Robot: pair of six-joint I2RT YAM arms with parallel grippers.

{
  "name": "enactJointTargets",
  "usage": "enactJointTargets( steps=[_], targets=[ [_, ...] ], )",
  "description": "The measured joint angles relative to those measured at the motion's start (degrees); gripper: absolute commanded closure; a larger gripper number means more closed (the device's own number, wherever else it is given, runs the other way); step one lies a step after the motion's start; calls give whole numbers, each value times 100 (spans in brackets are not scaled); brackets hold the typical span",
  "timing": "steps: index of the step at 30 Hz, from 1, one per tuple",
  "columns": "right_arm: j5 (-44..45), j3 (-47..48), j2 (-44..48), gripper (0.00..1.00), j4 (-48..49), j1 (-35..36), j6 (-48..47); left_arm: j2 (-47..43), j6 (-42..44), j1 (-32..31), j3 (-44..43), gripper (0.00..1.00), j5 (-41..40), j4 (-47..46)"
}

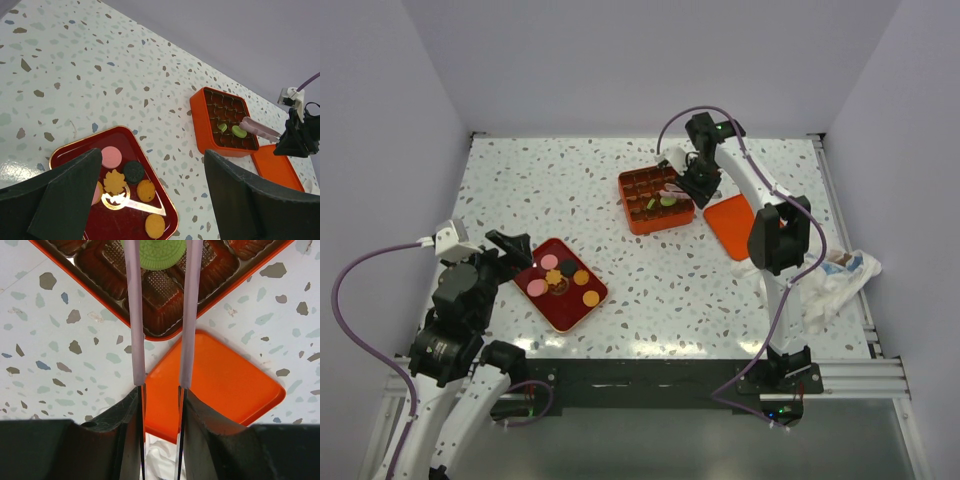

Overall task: Pack the cookies
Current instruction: Place the fake cookies in the packing box.

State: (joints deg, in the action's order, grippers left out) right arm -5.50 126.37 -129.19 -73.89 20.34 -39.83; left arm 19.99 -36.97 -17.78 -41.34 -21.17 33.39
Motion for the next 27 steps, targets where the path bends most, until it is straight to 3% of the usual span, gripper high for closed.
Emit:
enactJointTargets(
  steps=[27],
  targets=[
    [39,643,-481,78,-39,157,22,9,-2,0,0,12,2,0]
  ],
)
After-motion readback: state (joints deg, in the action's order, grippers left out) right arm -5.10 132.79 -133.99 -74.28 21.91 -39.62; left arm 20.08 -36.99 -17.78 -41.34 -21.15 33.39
